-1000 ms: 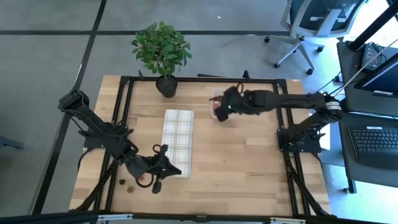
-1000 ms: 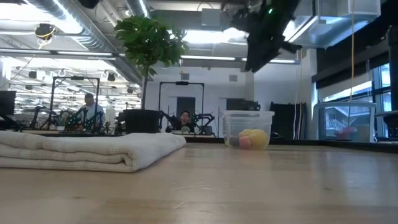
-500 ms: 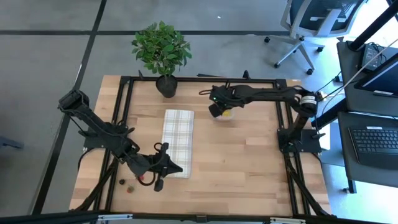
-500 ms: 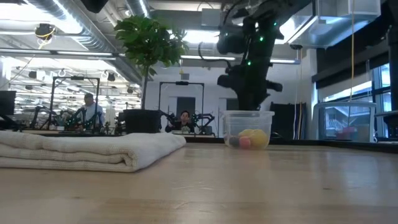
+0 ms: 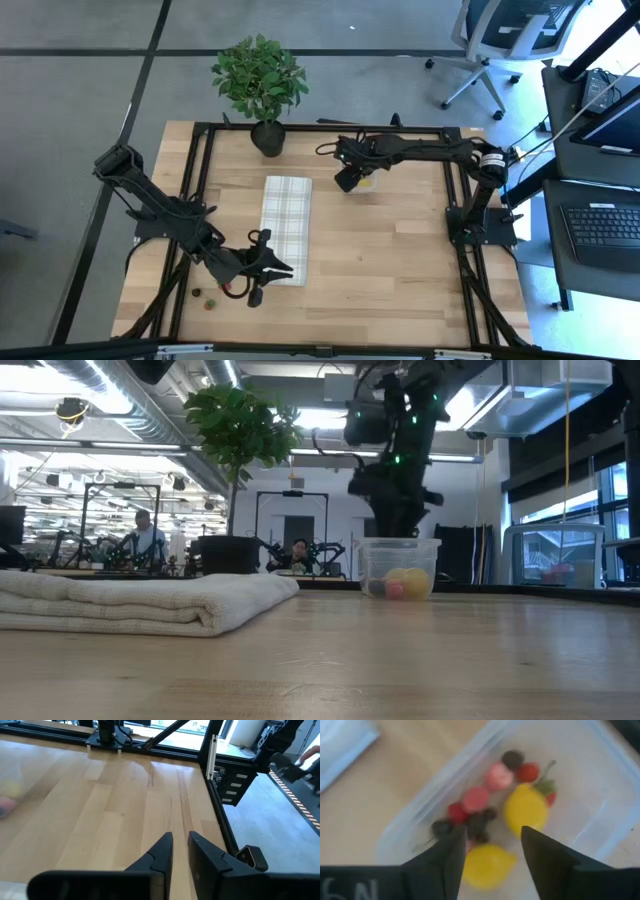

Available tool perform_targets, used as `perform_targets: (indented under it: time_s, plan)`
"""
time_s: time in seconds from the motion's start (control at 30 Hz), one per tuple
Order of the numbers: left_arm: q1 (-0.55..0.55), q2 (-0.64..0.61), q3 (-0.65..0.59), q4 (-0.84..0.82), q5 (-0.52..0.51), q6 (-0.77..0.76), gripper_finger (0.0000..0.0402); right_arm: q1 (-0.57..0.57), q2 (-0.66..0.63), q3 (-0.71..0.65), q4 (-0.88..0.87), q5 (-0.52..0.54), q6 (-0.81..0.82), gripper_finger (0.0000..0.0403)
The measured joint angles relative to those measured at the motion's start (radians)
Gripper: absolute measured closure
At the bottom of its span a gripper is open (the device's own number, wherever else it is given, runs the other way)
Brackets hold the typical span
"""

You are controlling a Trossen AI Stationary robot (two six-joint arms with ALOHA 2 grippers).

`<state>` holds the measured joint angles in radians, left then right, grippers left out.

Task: Pick and placing Produce into tupperware
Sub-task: Put the right strawberry into the transparent bin

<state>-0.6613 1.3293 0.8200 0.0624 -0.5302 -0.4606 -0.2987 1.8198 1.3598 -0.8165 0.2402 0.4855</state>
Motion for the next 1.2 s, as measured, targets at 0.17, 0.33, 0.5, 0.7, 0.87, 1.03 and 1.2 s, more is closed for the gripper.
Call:
perform_targets:
  time_s: [0.17, 0.33, 0.5, 0.7, 0.87, 1.03, 1.2]
  plan:
    - [0.000, 0.000, 0.000, -0.038, 0.022, 0.000, 0.0325, 0.036, -0.007, 0.159, -0.222, -0.036, -0.021, 0.0169]
    - [0.000, 0.000, 0.000, -0.126, 0.132, 0.000, 0.0283, 0.159, -0.072, 0.285, -0.316, -0.027, -0.020, 0.0153]
    - [0.008, 0.000, 0.000, -0.161, 0.204, -0.001, 0.0214, 0.307, -0.207, 0.294, -0.309, -0.004, -0.015, 0.0156]
    - [0.036, -0.001, 0.000, -0.185, 0.365, -0.085, 0.0150, 0.488, -0.424, 0.175, -0.320, 0.205, 0.095, 0.0155]
    - [0.040, -0.002, 0.000, -0.204, 0.489, -0.029, 0.0140, 0.628, -0.599, -0.025, -0.242, 0.307, 0.172, 0.0154]
    - [0.051, -0.002, 0.000, -0.333, 0.569, 0.101, 0.0144, 0.671, -0.697, -0.219, -0.065, 0.330, 0.272, 0.0154]
    - [0.051, -0.002, 0.000, -0.600, 0.611, 0.130, 0.0141, 0.673, -0.711, -0.370, 0.100, 0.324, 0.325, 0.0153]
